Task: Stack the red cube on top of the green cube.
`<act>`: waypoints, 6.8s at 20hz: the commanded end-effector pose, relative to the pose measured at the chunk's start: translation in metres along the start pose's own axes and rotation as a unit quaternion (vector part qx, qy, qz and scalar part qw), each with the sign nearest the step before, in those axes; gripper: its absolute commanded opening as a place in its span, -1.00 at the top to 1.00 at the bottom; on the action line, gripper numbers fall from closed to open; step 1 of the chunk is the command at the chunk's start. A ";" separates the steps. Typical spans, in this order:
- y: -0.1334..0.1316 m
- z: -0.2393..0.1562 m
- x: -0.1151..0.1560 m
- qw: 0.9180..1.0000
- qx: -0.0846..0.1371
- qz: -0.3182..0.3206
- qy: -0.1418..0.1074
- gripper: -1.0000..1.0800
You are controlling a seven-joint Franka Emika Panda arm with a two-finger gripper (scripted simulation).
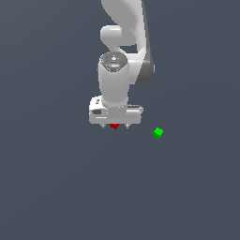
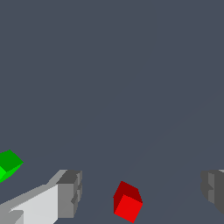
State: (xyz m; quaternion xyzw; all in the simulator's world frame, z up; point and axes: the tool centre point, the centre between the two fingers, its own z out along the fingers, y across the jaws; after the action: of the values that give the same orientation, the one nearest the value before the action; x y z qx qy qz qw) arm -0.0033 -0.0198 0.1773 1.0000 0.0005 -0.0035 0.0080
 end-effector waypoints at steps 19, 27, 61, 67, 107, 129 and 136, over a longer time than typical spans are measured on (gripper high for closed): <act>0.013 0.043 -0.054 0.995 0.003 0.095 0.001 -0.92; 0.016 0.081 -0.101 0.984 0.006 0.178 0.001 -0.92; 0.010 0.159 -0.132 0.973 0.009 0.232 0.002 -0.92; 0.010 0.159 -0.132 0.973 0.009 0.232 0.002 1.00; 0.004 0.061 -0.131 0.973 0.009 0.232 0.002 1.00; -0.179 0.100 -0.084 0.973 0.009 0.232 0.001 1.00; -0.223 0.110 -0.070 0.973 0.009 0.232 0.002 1.00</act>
State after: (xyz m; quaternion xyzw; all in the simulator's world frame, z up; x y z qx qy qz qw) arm -0.0772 0.1937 0.0662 0.9731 -0.2306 -0.0005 -0.0002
